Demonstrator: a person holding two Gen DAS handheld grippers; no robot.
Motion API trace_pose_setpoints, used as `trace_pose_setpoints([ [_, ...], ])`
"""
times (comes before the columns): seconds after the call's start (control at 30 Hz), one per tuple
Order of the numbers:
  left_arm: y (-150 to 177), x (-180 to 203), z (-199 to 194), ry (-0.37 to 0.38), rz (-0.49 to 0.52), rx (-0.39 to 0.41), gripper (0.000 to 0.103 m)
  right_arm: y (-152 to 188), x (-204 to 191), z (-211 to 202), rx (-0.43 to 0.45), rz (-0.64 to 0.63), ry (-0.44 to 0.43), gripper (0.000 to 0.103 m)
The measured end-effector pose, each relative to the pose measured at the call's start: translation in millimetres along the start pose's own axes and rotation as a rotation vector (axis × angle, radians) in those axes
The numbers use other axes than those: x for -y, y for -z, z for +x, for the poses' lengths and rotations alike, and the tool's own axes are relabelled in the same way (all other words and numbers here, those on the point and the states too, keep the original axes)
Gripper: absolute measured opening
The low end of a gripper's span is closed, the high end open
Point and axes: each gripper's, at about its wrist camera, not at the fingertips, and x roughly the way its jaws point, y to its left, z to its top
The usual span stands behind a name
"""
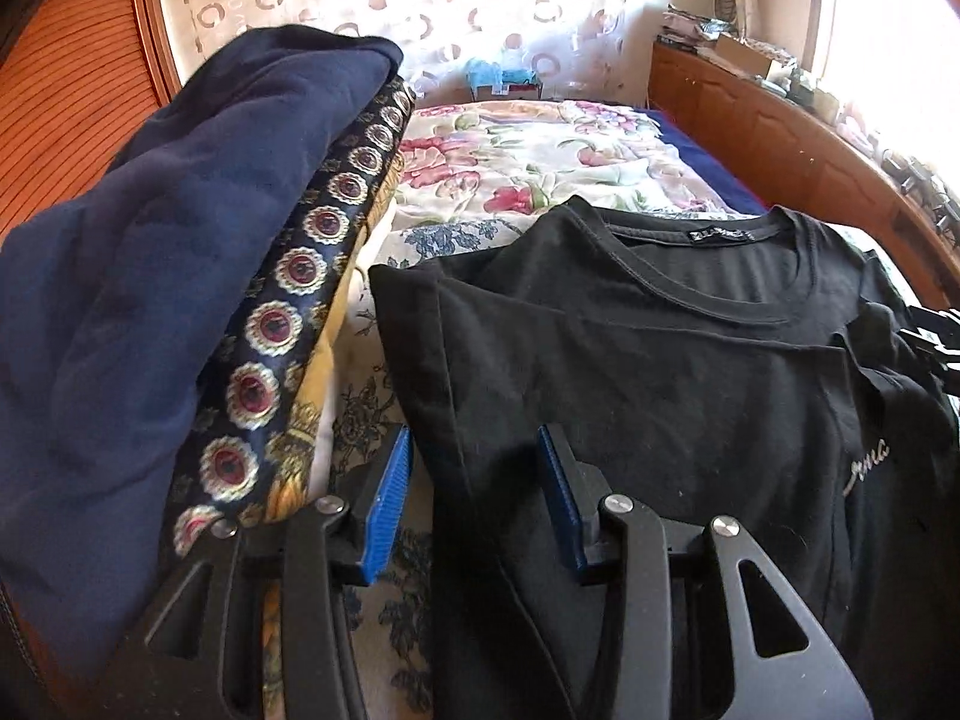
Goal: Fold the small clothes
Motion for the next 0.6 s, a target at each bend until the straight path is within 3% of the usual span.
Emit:
trace_pose_setpoints([
  [0.2,-5.9,-0.8,4.3,0.031,-0.027,0.021,0.039,-0.4,0.4,0.3,-0.003,-0.011,0.012,0.080],
  [0.23,-7.6,-2.1,3.7,0.049,-0.040,0.037,0.032,-0.7,0.5,0.4,-0.003,-0.010,0.012,0.080],
  [0.27,-8.7,-3.3,4.7,0.047,-0.044,0.036,0.019,-0.9,0.1,0.6,-0.003,-0.009,0.011,0.081],
  [0.37,-10.8,-4.5,-0.6,0.082,-0.046,0.057,0.003,-0.9,0.3,0.8,-0.002,-0.002,0.009,0.081],
  [0.6,-15.6,-1.4,-34.7,0.101,-0.020,0.161,0.001,-0.5,3.4,-2.0,0.009,0.008,0.001,0.080],
])
